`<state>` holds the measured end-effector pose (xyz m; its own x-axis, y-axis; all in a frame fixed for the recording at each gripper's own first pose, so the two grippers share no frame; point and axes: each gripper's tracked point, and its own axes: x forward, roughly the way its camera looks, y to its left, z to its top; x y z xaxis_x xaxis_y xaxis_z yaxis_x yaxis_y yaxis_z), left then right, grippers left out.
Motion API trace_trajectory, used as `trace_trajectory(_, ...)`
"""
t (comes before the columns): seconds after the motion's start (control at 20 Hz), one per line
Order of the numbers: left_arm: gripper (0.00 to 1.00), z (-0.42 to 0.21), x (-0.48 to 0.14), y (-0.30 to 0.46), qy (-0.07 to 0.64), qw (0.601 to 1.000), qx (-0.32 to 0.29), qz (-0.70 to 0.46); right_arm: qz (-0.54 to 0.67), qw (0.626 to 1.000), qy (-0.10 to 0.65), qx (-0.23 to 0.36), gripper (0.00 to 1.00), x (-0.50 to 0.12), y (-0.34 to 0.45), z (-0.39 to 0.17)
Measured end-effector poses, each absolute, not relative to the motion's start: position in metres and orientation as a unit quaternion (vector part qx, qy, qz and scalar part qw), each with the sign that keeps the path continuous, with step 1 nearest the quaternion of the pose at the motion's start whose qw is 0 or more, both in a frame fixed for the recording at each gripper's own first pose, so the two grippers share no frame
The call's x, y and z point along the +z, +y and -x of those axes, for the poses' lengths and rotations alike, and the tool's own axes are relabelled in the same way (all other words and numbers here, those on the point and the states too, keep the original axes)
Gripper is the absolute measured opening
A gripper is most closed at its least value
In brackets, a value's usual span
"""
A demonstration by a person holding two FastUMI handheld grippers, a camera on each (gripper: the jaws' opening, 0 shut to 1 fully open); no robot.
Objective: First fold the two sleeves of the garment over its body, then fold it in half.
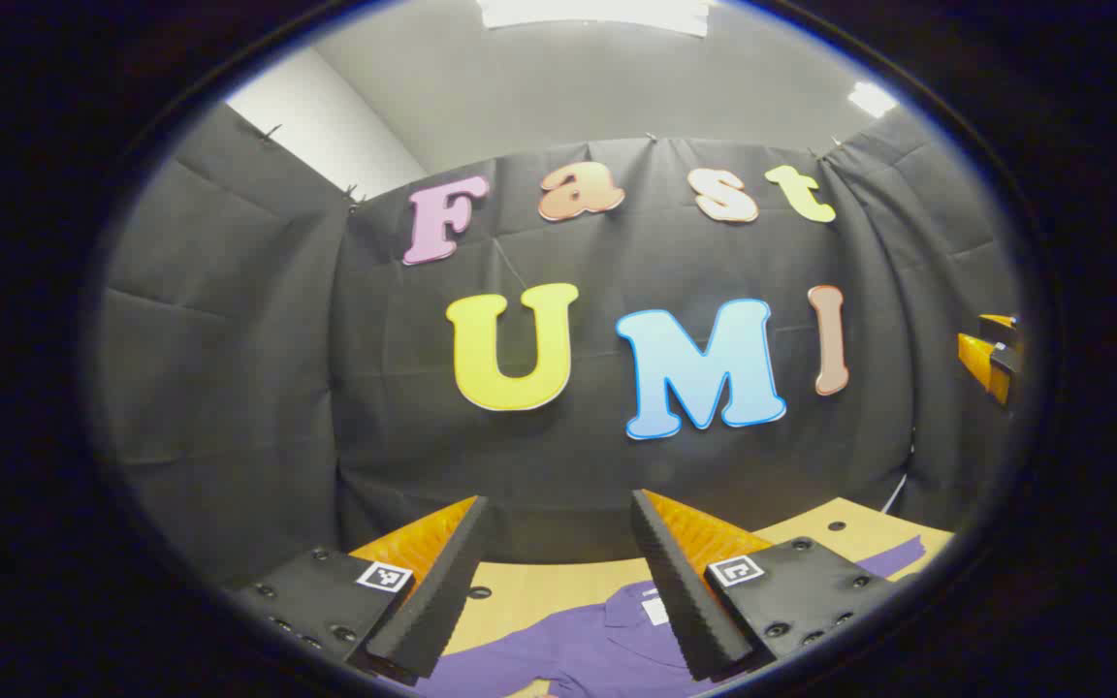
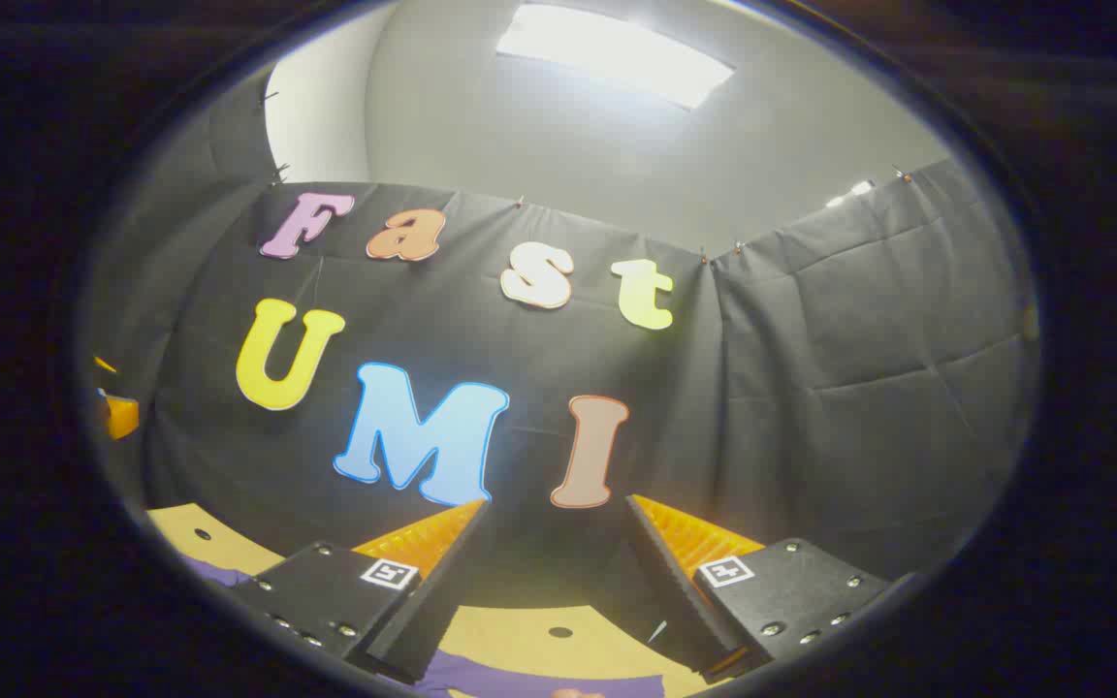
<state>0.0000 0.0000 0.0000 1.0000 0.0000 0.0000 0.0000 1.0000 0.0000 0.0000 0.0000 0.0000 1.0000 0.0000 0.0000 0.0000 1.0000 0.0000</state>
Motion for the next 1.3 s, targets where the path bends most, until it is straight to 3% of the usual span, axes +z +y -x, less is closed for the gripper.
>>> trace_trajectory(0.35, 0.96, -0.014, 0.006, -0.013, -0.002, 0.999, -0.020, -0.030, -0.048, 0.997, 0.047, 0.029, 0.90, -0.030, 0.020, -0.012)
trace_trajectory(0.7, 0.96, 0.003, 0.001, -0.002, 0.007, 1.000, -0.002, -0.012, -0.040, 0.996, 0.080, 0.030, 0.90, -0.052, 0.013, -0.016)
trace_trajectory(1.3, 0.96, 0.015, -0.016, 0.006, 0.036, 0.999, 0.026, 0.018, -0.039, 0.978, 0.203, 0.014, 0.90, -0.160, -0.041, -0.034)
